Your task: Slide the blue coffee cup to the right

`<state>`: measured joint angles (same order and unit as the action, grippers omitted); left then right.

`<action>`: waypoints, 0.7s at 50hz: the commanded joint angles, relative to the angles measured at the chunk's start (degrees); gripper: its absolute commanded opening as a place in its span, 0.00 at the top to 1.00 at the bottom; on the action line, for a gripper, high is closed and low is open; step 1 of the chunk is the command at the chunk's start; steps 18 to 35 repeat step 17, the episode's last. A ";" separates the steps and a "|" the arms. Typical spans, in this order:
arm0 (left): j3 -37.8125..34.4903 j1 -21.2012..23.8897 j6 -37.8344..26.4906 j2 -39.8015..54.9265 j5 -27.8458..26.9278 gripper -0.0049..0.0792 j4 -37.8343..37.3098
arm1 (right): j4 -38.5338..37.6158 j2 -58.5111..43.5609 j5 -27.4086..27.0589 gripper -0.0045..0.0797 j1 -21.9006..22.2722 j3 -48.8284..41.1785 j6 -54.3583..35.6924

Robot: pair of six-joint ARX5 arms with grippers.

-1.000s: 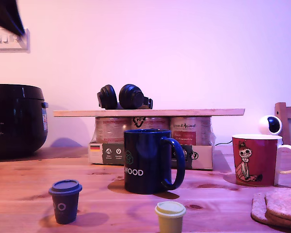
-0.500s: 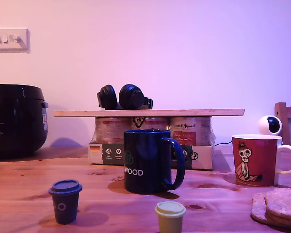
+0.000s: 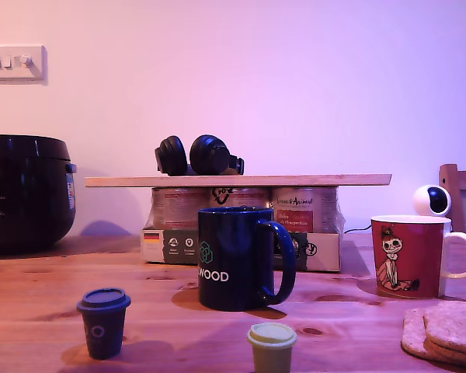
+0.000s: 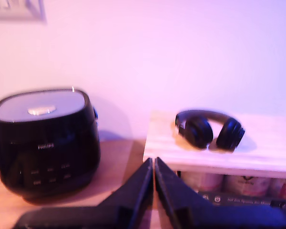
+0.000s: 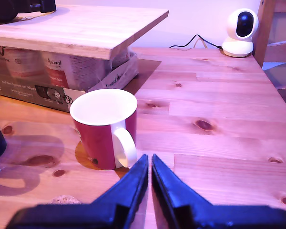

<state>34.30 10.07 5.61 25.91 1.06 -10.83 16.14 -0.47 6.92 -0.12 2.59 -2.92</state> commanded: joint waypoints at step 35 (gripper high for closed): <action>-1.97 -0.20 -0.04 -0.09 -0.57 0.97 3.37 | 0.37 0.37 -0.02 0.96 -0.20 0.20 0.02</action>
